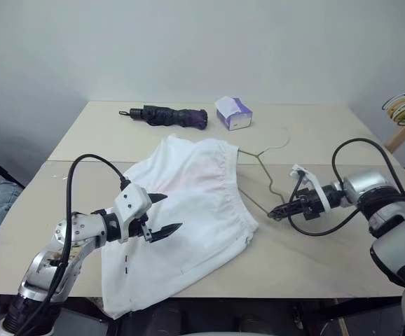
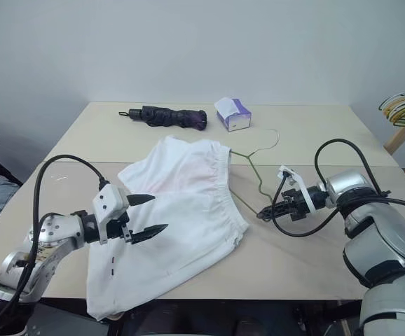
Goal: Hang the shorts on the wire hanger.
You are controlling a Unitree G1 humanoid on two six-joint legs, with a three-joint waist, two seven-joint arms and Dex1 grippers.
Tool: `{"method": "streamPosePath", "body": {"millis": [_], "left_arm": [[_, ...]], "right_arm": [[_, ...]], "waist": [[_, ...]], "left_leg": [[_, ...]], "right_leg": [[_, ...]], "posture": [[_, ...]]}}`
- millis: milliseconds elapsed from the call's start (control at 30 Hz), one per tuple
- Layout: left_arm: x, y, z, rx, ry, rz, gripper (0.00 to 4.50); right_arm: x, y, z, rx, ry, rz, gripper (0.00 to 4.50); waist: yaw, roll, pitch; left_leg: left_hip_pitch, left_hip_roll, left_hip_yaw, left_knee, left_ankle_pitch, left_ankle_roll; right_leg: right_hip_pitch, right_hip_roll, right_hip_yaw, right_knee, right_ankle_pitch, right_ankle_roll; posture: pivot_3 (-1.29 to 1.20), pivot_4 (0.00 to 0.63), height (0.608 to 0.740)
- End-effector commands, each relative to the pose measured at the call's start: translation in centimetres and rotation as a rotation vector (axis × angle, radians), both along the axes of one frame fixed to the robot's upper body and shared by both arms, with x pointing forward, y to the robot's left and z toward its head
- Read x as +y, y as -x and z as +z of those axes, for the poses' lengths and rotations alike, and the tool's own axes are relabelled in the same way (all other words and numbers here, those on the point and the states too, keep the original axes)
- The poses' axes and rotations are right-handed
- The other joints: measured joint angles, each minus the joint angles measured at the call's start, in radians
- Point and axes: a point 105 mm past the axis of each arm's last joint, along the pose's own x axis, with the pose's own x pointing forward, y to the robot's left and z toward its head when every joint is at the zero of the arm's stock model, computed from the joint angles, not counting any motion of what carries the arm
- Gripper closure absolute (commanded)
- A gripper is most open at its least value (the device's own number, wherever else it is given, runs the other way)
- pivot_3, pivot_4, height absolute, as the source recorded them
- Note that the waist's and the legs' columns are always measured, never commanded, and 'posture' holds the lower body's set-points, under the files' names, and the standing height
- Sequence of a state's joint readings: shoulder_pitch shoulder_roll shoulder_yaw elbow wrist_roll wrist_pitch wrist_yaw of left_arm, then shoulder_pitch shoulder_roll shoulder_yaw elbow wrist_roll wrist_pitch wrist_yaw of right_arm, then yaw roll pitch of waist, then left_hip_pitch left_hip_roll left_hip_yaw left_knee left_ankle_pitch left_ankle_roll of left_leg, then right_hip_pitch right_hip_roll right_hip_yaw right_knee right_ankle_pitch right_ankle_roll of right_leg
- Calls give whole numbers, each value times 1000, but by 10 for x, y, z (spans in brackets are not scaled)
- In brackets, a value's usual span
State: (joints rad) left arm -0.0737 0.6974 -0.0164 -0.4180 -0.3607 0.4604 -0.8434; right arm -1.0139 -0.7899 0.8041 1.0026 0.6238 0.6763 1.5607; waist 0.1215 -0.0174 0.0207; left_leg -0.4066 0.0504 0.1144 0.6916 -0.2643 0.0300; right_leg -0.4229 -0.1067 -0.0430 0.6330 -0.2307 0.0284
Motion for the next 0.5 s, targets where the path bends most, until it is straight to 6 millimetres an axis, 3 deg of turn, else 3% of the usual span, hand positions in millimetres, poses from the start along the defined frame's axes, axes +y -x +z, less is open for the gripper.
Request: {"method": "streamPosePath", "body": {"millis": [33,200,333,500], "left_arm": [[-2,0,17,-61,6,-39,41],[-7,-4,43,-113,52,-122,41],[0,-14,89,-226,80,-221,41],[23,-41,142,-371,32,-228,41]], "right_arm": [[6,-10,18,-147,-18,57,4500],[15,-15,35,-378,34,139,4500],[22,-15,44,-623,143,245,4500],[30,-16,54,-745,269,323,4500]], "waist": [[-1,0,0],[-2,0,0],[-8,0,0],[-30,0,0]], "left_leg": [[0,0,0,0,0,0],[-1,0,0,1,0,0],[-2,0,-1,3,0,0],[-2,-1,-1,3,0,0]], "right_leg": [[0,0,0,0,0,0],[0,0,0,0,0,0],[0,0,-1,0,0,1],[2,0,-2,-1,0,1]], "posture": [[162,0,740],[120,0,740],[103,0,740],[94,0,740]]}}
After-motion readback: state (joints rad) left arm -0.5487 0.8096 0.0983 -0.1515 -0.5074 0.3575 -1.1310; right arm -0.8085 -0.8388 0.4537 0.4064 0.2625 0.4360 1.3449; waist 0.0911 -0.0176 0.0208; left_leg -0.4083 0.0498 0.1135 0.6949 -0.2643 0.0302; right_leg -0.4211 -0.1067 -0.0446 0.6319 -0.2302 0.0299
